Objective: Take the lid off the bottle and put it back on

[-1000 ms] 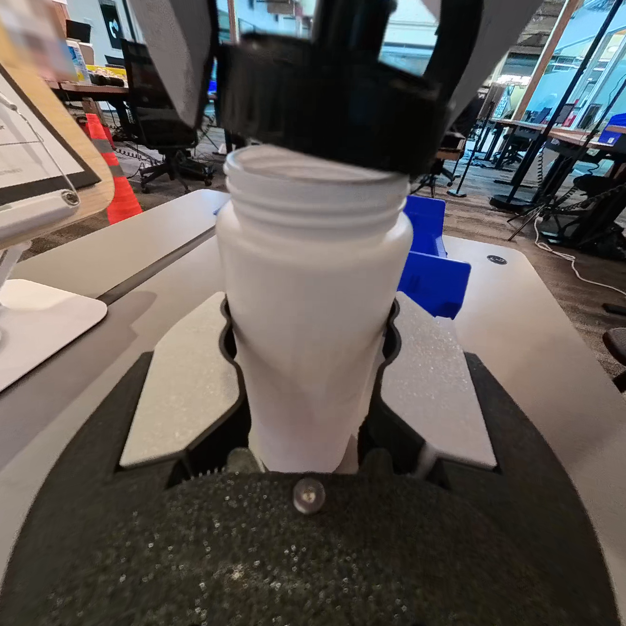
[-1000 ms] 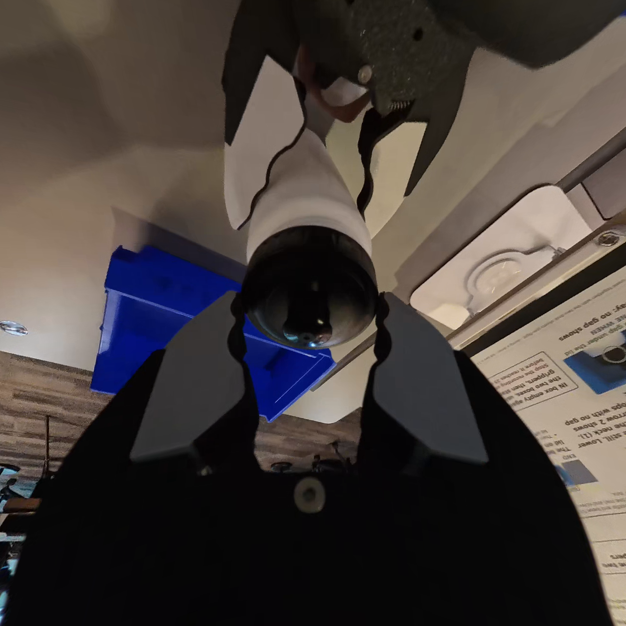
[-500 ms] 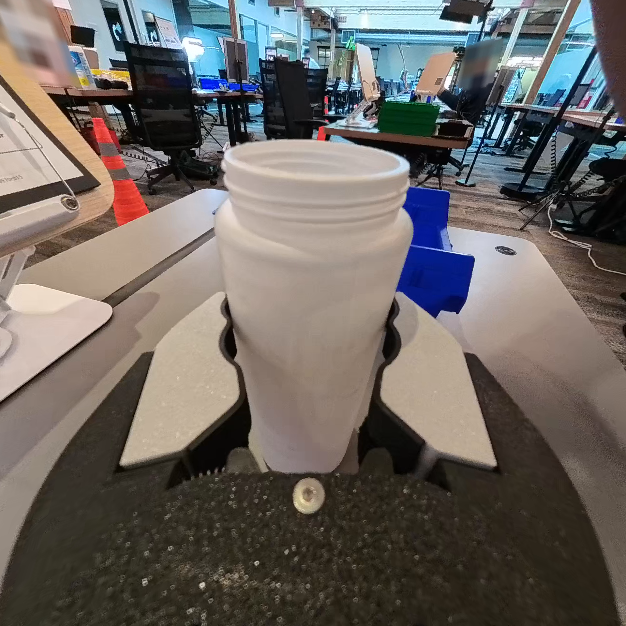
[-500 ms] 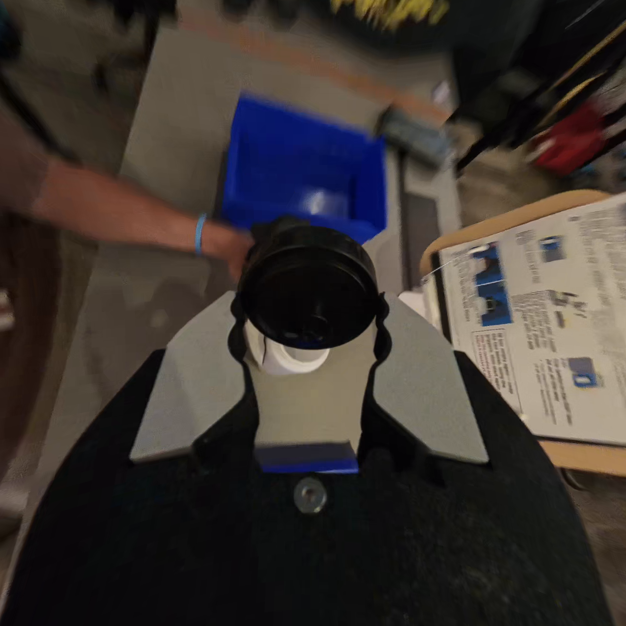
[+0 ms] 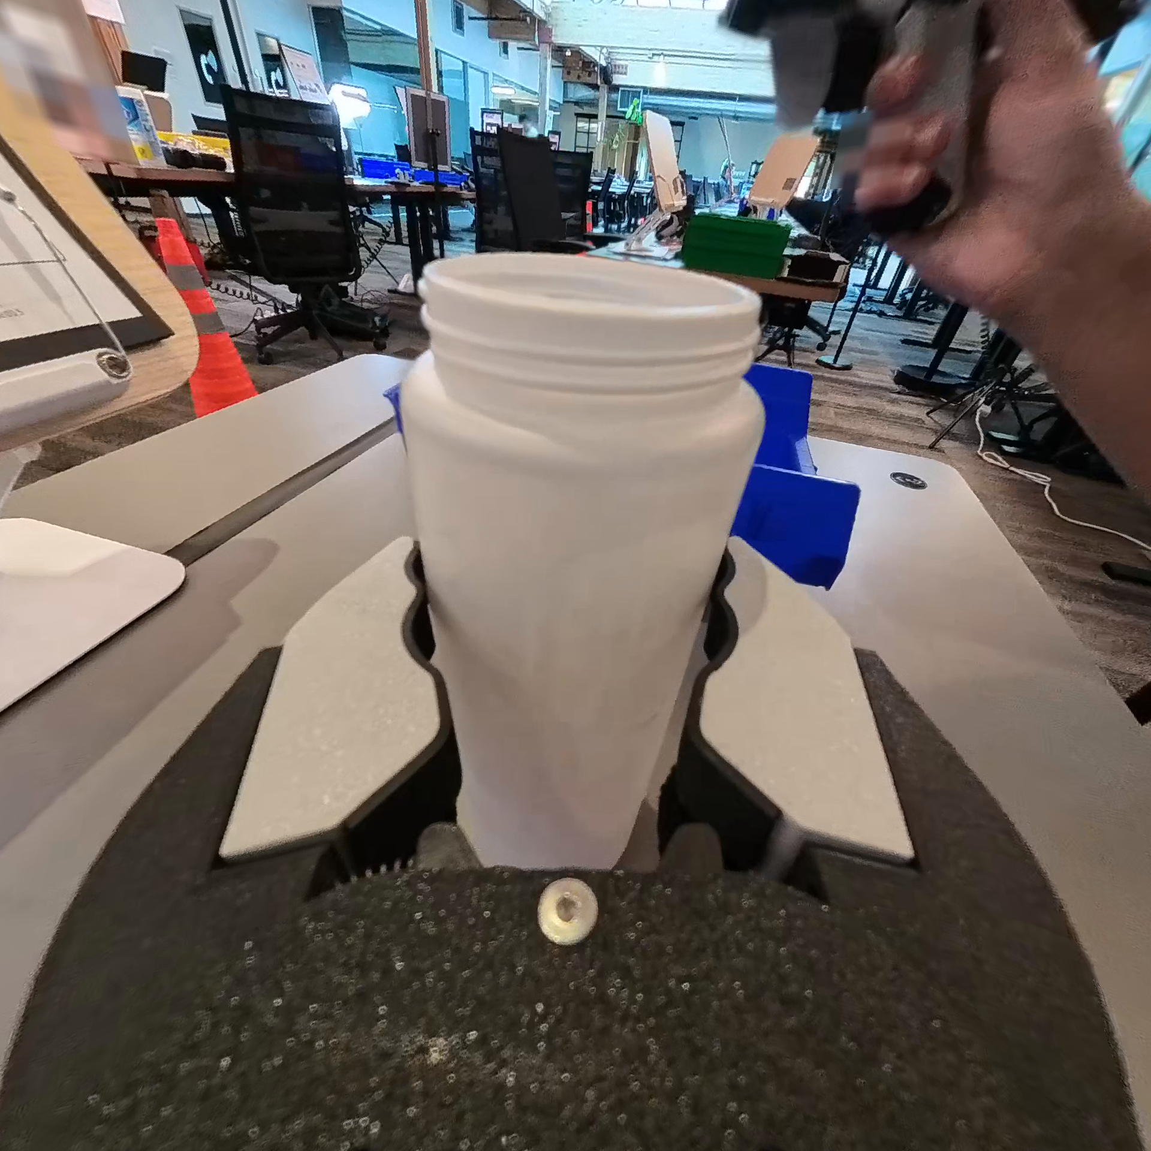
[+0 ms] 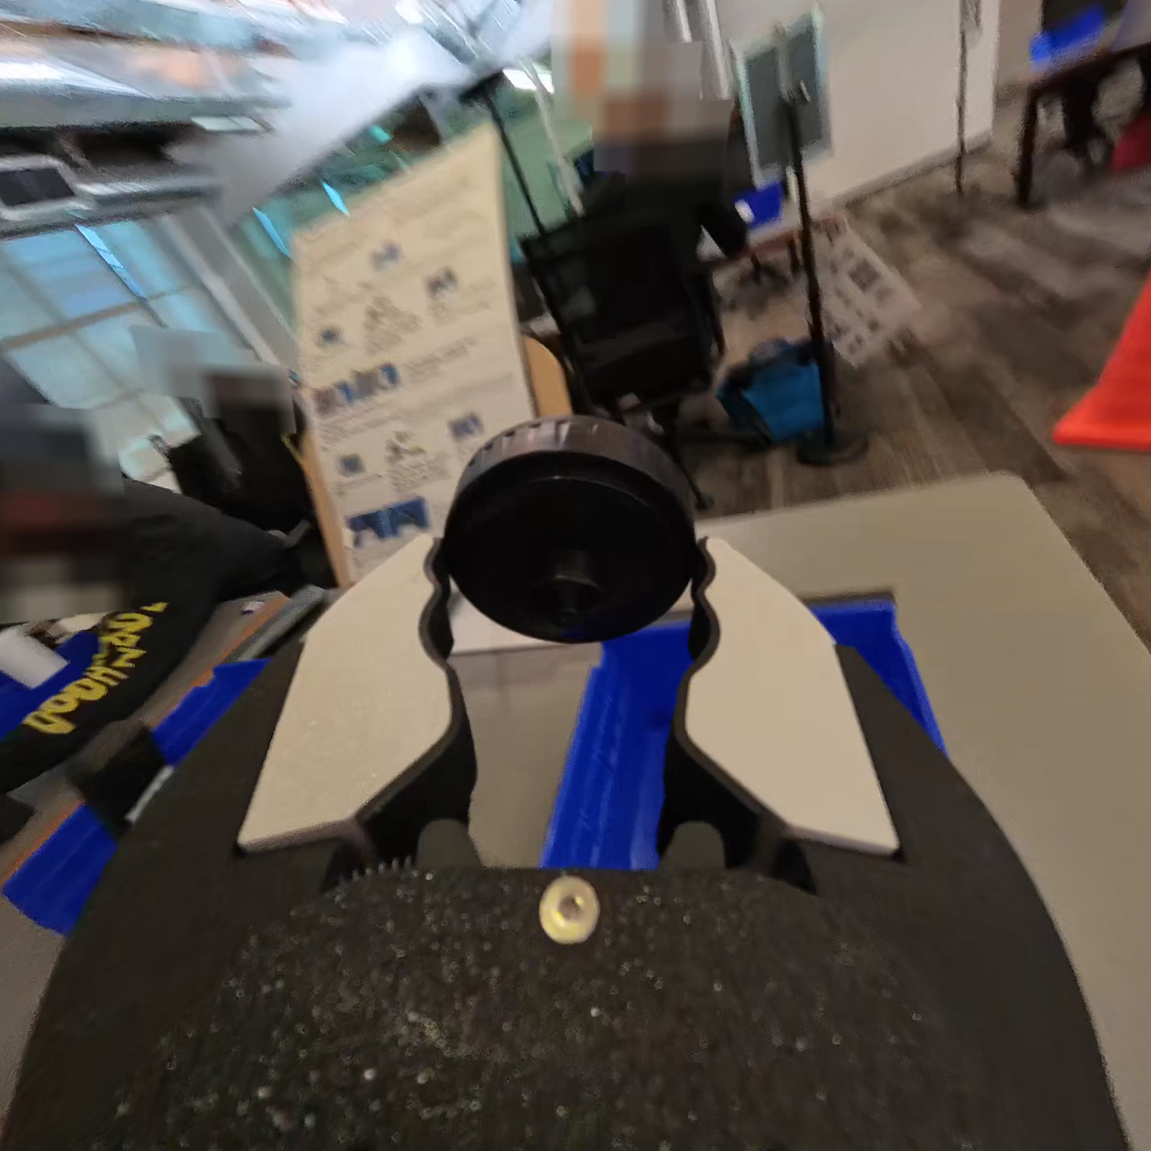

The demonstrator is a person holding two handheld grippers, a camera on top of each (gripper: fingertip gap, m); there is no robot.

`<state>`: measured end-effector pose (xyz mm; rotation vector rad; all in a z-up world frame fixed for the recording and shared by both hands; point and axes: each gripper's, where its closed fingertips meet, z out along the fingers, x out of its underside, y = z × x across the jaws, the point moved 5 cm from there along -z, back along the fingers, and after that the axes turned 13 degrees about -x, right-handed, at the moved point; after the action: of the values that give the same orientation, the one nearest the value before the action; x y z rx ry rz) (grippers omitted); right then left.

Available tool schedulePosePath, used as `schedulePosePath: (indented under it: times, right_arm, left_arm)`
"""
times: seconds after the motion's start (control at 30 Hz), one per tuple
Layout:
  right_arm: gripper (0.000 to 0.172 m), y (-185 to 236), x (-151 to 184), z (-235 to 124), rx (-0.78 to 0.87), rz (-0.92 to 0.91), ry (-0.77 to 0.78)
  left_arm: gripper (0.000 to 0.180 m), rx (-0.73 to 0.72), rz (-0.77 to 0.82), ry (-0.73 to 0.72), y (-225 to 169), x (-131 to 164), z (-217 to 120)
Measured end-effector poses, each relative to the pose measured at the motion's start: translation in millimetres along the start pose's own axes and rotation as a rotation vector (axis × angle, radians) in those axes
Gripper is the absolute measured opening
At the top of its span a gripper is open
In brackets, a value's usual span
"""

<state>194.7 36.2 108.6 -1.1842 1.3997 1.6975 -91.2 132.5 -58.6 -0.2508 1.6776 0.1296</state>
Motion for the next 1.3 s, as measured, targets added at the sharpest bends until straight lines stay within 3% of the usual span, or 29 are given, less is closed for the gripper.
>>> schedulePosePath:
  times: [0.17, 0.37, 0.47, 0.57, 0.7, 0.77, 0.97, 1.1, 1.17, 1.23, 1.3]
  right_arm:
    - [0.075, -80.0, 70.6, 32.2, 0.232, 0.145, 0.415]
    - [0.076, -134.3, 169.6, 81.1, 0.317, 0.216, 0.969]
    - [0.076, -138.2, 203.5, 101.1, 0.297, 0.207, 1.116]
    - [0.076, -133.8, 221.0, 115.5, 0.273, 0.172, 1.165]
    - [0.076, -131.7, 220.2, 123.4, 0.280, 0.113, 1.141]
    - [0.077, -126.1, 202.8, 119.8, 0.264, 0.080, 1.055]
    - [0.067, -39.2, 116.0, 73.3, -0.209, 0.005, 0.487]
    - [0.078, 8.9, 98.6, 36.9, -0.450, -0.193, 0.141]
    - [0.081, 27.6, 96.1, 26.9, -0.552, -0.279, 0.155]
    - [0.086, 36.8, 100.1, 21.3, -0.590, -0.259, 0.234]
    - [0.087, 48.8, 105.0, 21.6, -0.672, -0.188, 0.213]
  left_arm:
    - [0.086, 0.008, 0.000, 0.004, 0.1, 0.3, 0.1]
    - [0.086, 0.001, 0.019, 0.014, -1.9, 0.6, -0.2]
    - [0.086, -0.006, 0.032, 0.022, -3.2, 0.6, -0.4]
    - [0.085, -0.011, 0.039, 0.025, -3.5, 1.0, -0.6]
    - [0.085, -0.017, 0.042, 0.033, -3.3, 1.1, -0.7]
    - [0.085, -0.019, 0.034, 0.040, -2.6, 1.0, -0.6]
    - [0.087, 0.037, -0.034, 0.023, -2.0, 5.2, -0.9]
    - [0.091, 0.001, 0.018, 0.037, -2.6, -0.5, -6.7]
    - [0.092, -0.016, 0.011, -0.014, -5.5, -15.8, -18.1]
    - [0.089, -0.029, -0.022, -0.105, -12.4, -36.2, -34.7]
    - [0.088, -0.033, -0.029, -0.134, -23.1, -53.1, -50.9]
